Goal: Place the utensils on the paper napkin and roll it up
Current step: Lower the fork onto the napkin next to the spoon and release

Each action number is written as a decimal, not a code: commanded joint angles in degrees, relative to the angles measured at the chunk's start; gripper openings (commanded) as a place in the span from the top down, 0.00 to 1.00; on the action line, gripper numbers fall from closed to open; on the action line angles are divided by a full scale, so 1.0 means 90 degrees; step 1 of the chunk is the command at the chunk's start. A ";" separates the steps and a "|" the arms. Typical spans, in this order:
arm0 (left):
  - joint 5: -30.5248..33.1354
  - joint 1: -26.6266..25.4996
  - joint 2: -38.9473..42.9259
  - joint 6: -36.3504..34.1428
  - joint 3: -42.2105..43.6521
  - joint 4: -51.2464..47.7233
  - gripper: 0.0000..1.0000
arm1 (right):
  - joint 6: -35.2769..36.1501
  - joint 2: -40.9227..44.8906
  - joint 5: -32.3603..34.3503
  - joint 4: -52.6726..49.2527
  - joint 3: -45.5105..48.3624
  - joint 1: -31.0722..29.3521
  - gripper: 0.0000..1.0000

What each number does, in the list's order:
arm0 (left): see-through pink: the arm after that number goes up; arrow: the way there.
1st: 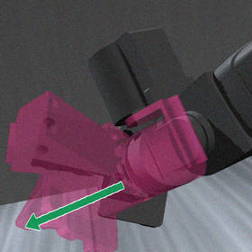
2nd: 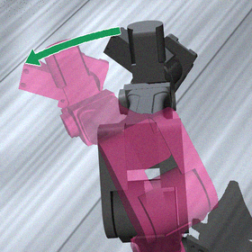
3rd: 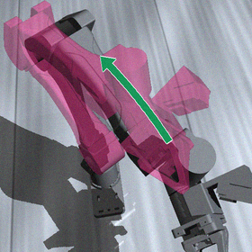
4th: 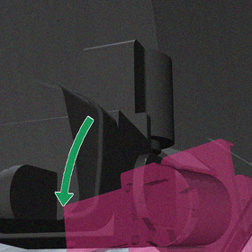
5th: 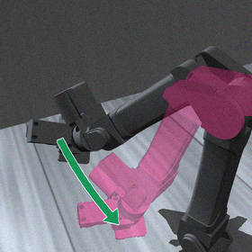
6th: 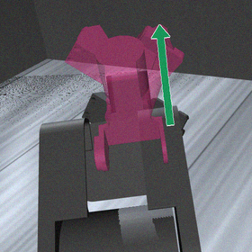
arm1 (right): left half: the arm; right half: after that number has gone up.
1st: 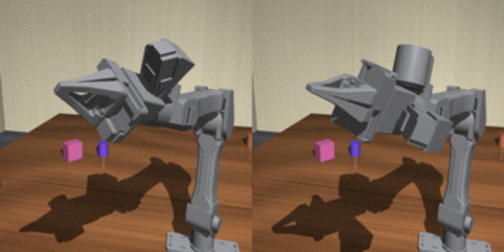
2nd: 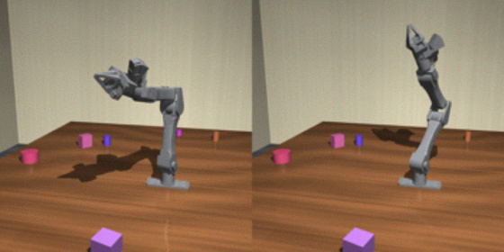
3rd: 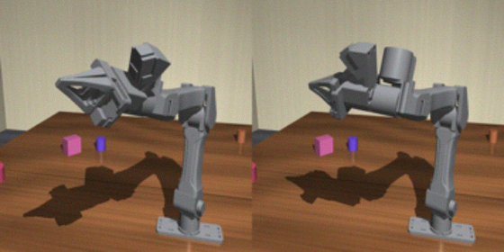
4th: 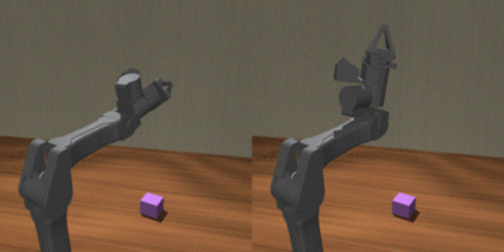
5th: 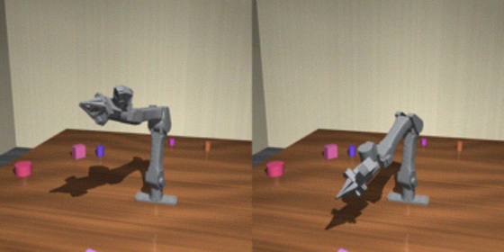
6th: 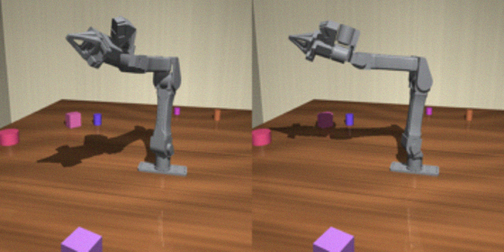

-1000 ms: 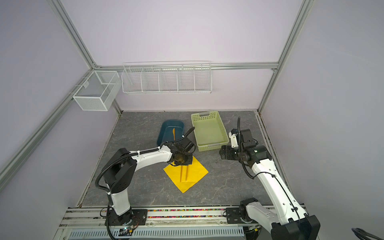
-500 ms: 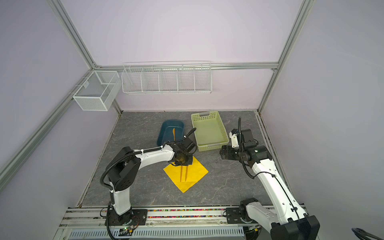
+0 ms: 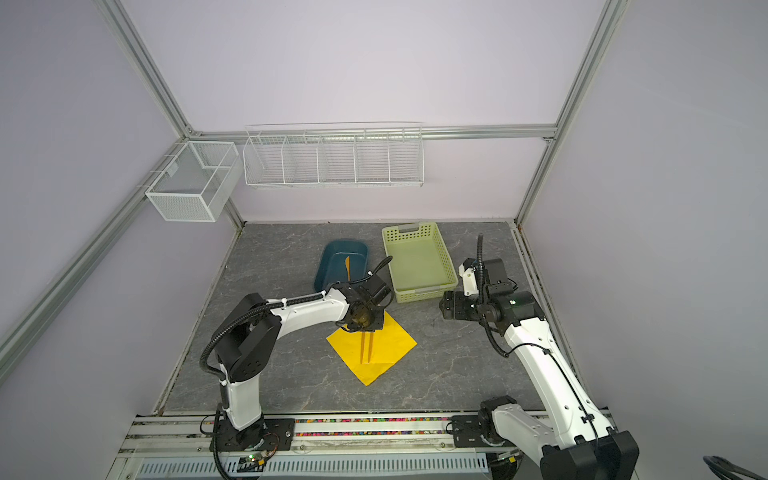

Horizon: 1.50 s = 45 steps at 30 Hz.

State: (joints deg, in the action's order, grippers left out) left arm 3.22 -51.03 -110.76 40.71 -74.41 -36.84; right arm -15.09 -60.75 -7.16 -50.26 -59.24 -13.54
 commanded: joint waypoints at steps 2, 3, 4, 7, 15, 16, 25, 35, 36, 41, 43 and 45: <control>0.0165 -0.0023 -0.0139 0.0181 -0.0226 -0.0163 0.99 | 0.0126 0.0012 -0.0093 0.0067 0.0098 0.0049 0.18; 0.0176 -0.0017 -0.0135 0.0207 -0.0228 -0.0174 0.99 | 0.0125 0.0012 -0.0088 0.0067 0.0098 0.0049 0.18; 0.0183 -0.0023 -0.0135 0.0223 -0.0229 -0.0191 0.99 | 0.0130 0.0012 -0.0093 0.0073 0.0098 0.0047 0.18; 0.0271 -0.0024 -0.0106 0.0282 -0.0274 -0.0305 0.98 | 0.0134 0.0009 -0.0101 0.0076 0.0098 0.0060 0.18; 0.0315 -0.0029 -0.0119 0.0377 -0.0287 -0.0357 0.97 | 0.0142 0.0012 -0.0123 0.0086 0.0118 0.0069 0.17; 0.0310 -0.0024 -0.0132 0.0393 -0.0284 -0.0350 0.97 | 0.0138 0.0019 -0.0123 0.0086 0.0118 0.0069 0.17; 0.0312 -0.0024 -0.0217 0.0477 -0.0317 -0.0389 0.94 | 0.0147 0.0008 -0.0142 0.0091 0.0118 0.0086 0.17; 0.0313 -0.0022 -0.0231 0.0547 -0.0387 -0.0428 0.88 | 0.0150 0.0012 -0.0145 0.0094 0.0118 0.0100 0.17; 0.0315 -0.0024 -0.0233 0.0539 -0.0398 -0.0437 0.88 | 0.0152 0.0012 -0.0152 0.0096 0.0118 0.0102 0.17; 0.0343 -0.0018 -0.0240 0.0538 -0.0399 -0.0479 0.87 | 0.0162 -0.0006 -0.0166 0.0096 0.0118 0.0100 0.16; 0.0340 -0.0021 -0.0246 0.0539 -0.0404 -0.0487 0.85 | 0.0163 -0.0017 -0.0172 0.0096 0.0118 0.0098 0.16; 0.0322 -0.0027 -0.0262 0.0536 -0.0425 -0.0499 0.85 | 0.0155 -0.0017 -0.0174 0.0096 0.0103 0.0102 0.16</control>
State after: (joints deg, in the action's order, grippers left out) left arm 4.73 -51.03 -111.79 44.58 -76.38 -39.72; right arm -14.94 -60.75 -7.77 -50.24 -59.09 -13.10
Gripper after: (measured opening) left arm 0.150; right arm 0.835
